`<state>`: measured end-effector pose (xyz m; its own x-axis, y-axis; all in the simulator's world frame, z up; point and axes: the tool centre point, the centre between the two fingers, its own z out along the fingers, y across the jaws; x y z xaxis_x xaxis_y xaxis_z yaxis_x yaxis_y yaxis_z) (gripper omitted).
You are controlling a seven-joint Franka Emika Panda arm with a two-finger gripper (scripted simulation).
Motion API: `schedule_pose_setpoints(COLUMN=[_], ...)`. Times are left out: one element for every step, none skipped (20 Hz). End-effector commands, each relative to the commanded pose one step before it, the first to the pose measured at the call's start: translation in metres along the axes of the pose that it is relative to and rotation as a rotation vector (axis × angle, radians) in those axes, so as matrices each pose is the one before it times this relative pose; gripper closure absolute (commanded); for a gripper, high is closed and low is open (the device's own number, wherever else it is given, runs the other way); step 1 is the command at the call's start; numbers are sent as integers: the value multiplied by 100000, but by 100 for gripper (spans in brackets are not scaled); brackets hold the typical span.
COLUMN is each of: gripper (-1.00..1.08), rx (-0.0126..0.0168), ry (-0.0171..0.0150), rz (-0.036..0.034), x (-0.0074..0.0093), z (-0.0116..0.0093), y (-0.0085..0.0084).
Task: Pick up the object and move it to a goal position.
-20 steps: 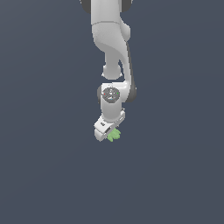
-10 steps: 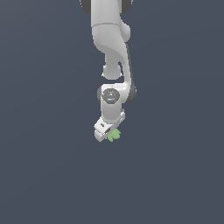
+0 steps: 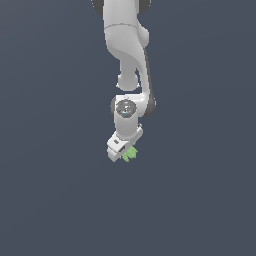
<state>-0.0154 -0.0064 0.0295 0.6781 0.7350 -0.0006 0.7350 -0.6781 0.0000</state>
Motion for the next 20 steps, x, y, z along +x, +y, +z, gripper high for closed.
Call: schedule_pose_setpoints(gripper=[108,108,108,108,108,108,108,108,108,108,108,108,108,108,108,108,108,108,108,108], rx=[-97,0,10,0,0,0,0,0,41,0,0,0,49,0,34,0,0,0,0,0], ry=[59,0,-19,0,0,0,0,0,13,0,0,0,41,0,33,0,0,0,0,0], rz=[45,0,-44,0,0,0,0,0,-54,0,0,0,-27,0,-10,0,0,0,0,0], x=[-195,-114,-109,-146,-161,-174,-187,-198,-184,-217,-223,-213,-193,-187,-172,-157,-143,-128,-115,-102], z=[-831,-457,-510,-590,-656,-719,-779,-835,-875,-941,-980,-947,-893,-856,-807,-763,-708,-645,-581,-519], y=[259,122,122,157,175,192,209,225,223,256,267,258,241,237,231,223,212,195,177,158])
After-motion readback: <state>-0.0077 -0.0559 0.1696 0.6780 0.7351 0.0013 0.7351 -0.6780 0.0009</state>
